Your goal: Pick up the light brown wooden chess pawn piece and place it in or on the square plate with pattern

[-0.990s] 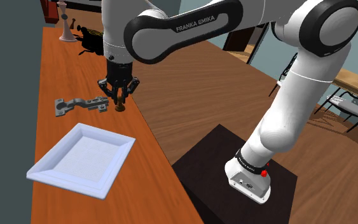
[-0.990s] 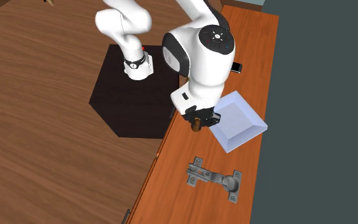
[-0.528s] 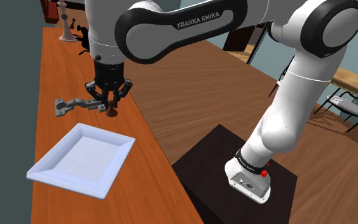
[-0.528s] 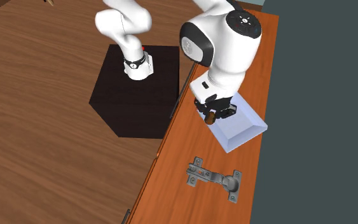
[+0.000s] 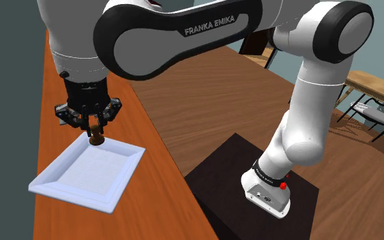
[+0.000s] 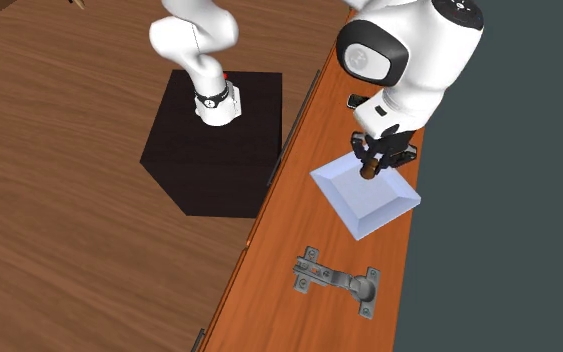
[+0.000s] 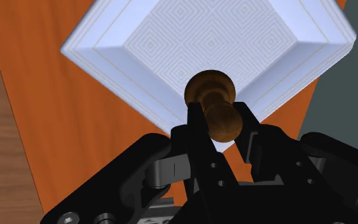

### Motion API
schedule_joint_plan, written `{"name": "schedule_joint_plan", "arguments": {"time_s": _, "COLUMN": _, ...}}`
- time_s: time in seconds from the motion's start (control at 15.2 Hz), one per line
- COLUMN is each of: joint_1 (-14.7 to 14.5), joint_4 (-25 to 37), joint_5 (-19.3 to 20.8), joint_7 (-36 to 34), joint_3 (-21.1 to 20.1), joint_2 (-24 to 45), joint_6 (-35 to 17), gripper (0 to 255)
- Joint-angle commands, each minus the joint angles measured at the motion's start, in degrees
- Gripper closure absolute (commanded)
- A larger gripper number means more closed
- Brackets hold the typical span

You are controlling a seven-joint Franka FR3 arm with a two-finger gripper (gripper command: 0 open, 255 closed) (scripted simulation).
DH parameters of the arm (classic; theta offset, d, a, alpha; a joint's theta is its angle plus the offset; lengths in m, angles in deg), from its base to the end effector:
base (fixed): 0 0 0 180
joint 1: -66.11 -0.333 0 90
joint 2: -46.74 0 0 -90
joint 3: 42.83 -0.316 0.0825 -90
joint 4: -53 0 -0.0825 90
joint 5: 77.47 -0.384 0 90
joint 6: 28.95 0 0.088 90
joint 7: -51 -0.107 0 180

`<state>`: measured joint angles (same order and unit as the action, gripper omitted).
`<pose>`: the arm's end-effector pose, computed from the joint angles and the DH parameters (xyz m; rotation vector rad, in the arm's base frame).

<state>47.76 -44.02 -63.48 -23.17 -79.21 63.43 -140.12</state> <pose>0.4060 0.4866 0.4541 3.1014 -0.4276 0.0922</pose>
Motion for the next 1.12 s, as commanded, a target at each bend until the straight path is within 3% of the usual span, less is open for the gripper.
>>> {"name": "schedule_joint_plan", "arguments": {"time_s": 0.0, "joint_1": -2.0, "joint_4": 1.9, "joint_5": 1.4, "joint_7": -2.4, "joint_3": -0.2, "joint_2": 2.2, "joint_6": 0.3, "gripper": 255}}
{"name": "schedule_joint_plan", "arguments": {"time_s": 1.06, "joint_1": -2.6, "joint_4": -4.5, "joint_5": 4.7, "joint_7": -5.0, "joint_3": 1.3, "joint_2": 6.0, "joint_6": -9.1, "gripper": 255}}
